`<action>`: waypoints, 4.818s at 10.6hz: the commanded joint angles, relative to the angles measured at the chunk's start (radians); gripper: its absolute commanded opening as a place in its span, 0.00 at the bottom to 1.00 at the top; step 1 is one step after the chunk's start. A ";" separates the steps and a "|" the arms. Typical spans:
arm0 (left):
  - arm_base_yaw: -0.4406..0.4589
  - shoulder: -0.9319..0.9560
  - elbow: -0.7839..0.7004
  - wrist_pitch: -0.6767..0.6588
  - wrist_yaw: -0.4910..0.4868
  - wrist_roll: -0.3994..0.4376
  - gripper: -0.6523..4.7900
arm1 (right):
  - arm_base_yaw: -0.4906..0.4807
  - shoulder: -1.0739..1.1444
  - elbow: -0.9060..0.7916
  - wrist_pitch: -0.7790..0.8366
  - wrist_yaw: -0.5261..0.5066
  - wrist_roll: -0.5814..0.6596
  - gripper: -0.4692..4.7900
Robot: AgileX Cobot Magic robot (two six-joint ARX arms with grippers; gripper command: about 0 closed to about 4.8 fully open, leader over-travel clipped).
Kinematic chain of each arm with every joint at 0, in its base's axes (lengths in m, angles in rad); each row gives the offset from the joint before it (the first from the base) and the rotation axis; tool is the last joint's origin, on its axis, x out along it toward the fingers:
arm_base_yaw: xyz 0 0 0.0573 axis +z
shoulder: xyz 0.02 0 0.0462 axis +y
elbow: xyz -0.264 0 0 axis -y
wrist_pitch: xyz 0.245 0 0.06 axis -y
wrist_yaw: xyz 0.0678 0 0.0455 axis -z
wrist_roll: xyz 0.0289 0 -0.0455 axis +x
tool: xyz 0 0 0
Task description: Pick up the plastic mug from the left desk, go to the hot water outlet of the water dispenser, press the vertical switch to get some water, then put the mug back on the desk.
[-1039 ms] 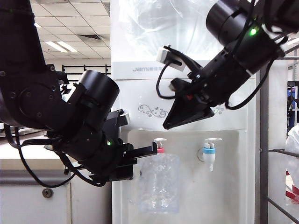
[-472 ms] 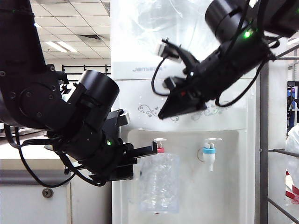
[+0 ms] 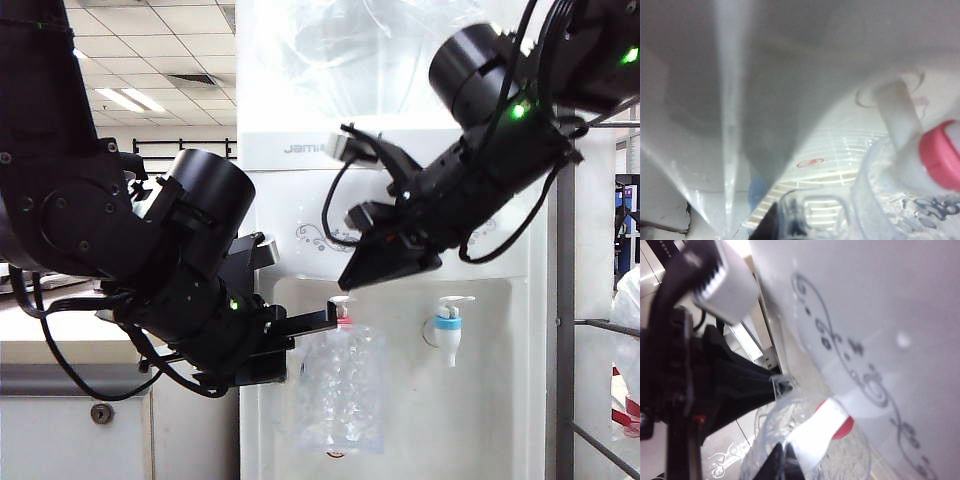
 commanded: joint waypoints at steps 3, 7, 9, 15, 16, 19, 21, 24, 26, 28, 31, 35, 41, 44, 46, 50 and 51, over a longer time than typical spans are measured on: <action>-0.001 -0.005 0.004 0.054 0.005 0.000 0.11 | 0.002 0.000 0.004 0.031 0.033 0.001 0.09; -0.001 -0.005 0.004 0.054 0.005 0.000 0.11 | 0.003 0.007 0.004 -0.014 0.071 0.001 0.09; -0.001 -0.005 0.004 0.054 0.005 0.000 0.11 | 0.004 0.026 0.004 -0.037 0.068 0.001 0.09; -0.001 -0.005 0.004 0.054 0.004 0.000 0.11 | 0.030 0.049 0.004 -0.049 0.068 -0.003 0.09; -0.001 -0.005 0.004 0.054 0.004 0.000 0.11 | 0.034 0.050 0.004 -0.052 0.069 -0.003 0.09; -0.001 -0.005 0.004 0.053 0.005 0.004 0.11 | 0.034 0.050 0.004 -0.051 0.073 -0.003 0.09; -0.001 -0.005 0.004 0.053 0.004 0.004 0.11 | 0.034 0.050 0.004 -0.052 0.072 -0.003 0.09; -0.001 -0.005 0.004 0.053 0.004 0.026 0.11 | 0.034 0.050 0.004 -0.059 0.072 -0.003 0.09; -0.001 -0.005 0.004 0.054 0.004 0.026 0.11 | 0.034 0.050 0.004 -0.059 0.072 -0.003 0.09; -0.001 -0.005 0.004 0.054 0.005 0.026 0.11 | 0.034 0.050 0.004 -0.058 0.072 -0.003 0.09; -0.001 -0.005 0.004 0.054 0.004 0.026 0.11 | 0.034 0.050 0.004 -0.059 0.072 -0.003 0.09; -0.001 -0.005 0.004 0.054 0.004 0.026 0.11 | 0.034 0.050 0.004 -0.059 0.072 -0.003 0.09; -0.001 -0.005 0.004 0.054 0.004 0.026 0.11 | 0.034 0.050 0.004 -0.066 0.073 -0.003 0.09; -0.001 -0.005 0.004 0.054 0.004 0.026 0.11 | 0.034 0.050 0.004 -0.066 0.073 -0.003 0.09; -0.001 -0.005 0.004 0.055 0.004 0.026 0.11 | 0.034 0.050 0.004 -0.067 0.072 -0.003 0.09; 0.000 -0.005 0.004 0.061 0.004 0.026 0.11 | 0.034 0.050 0.004 -0.066 0.073 -0.003 0.09; 0.000 -0.005 0.004 0.061 0.004 0.026 0.11 | 0.034 0.050 0.004 -0.066 0.073 -0.003 0.09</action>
